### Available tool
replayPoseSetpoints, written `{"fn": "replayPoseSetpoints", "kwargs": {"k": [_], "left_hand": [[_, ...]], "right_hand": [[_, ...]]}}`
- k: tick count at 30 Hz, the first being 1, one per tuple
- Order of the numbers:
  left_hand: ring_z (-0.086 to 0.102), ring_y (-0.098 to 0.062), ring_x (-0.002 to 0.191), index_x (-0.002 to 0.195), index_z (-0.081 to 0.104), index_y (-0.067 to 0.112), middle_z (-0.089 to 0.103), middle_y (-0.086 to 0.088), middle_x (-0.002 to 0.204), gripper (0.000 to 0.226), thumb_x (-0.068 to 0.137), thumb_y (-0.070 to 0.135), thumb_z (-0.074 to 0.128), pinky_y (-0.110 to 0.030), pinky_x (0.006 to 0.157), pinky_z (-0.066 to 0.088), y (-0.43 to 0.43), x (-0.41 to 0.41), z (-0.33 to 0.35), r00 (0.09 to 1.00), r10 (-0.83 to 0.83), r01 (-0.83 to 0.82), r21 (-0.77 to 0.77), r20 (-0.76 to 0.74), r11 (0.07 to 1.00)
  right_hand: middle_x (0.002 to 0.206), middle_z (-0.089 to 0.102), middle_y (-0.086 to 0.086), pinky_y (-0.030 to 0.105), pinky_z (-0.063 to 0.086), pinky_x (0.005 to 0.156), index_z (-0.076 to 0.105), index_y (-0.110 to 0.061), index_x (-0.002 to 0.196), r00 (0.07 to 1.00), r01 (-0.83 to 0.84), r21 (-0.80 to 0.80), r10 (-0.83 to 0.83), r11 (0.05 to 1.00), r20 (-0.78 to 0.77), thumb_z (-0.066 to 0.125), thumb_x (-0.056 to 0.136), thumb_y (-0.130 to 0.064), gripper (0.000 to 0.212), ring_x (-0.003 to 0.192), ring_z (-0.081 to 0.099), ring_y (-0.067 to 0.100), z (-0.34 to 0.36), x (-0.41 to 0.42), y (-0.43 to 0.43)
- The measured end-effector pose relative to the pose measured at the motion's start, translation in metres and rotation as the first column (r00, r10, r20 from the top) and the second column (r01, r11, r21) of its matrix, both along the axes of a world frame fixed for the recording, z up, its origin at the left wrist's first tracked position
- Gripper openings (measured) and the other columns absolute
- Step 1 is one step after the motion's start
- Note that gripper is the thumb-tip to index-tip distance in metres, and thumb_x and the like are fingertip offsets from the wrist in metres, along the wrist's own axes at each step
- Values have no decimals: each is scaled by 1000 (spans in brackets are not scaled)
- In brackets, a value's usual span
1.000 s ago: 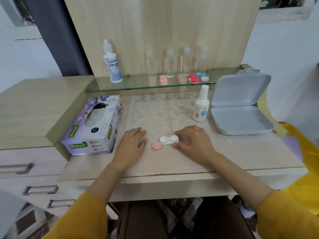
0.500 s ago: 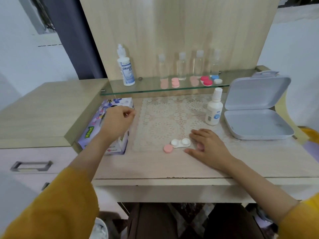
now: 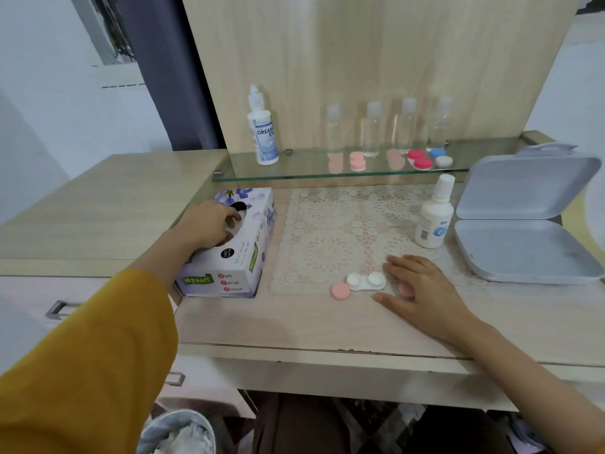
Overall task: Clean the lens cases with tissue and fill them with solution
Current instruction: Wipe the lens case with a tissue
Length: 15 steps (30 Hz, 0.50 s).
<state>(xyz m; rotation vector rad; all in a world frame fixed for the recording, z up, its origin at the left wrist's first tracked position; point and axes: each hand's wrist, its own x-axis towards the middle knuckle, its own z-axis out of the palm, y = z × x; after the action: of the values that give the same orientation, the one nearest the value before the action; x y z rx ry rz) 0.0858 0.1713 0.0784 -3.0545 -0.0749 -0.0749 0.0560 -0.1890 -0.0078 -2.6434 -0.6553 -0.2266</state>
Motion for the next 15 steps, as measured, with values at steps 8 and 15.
{"fn": "replayPoseSetpoints", "kwargs": {"k": [8,15], "left_hand": [[54,-12,74,93,70,21,71,4,89,34,72,-1,54,-24,66,45,5,3,-1,1000,-6,8,-70,27,997],[59,-18,79,83,72,11,70,-5,84,11,76,4,68,-25,70,42,12,5,1,997,-51,64,-227,64,972]], "right_hand": [[136,50,-1,29,25,106,57,-13,125,1000,7,-8,-7,1000,22,47,69,-71,81,127,42,22,-4,0,-1],[135,51,0,29,27,104,59,-13,123,999,16,-1,-16,1000,39,52,70,-68,76,126,43,23,-4,1,0]]}}
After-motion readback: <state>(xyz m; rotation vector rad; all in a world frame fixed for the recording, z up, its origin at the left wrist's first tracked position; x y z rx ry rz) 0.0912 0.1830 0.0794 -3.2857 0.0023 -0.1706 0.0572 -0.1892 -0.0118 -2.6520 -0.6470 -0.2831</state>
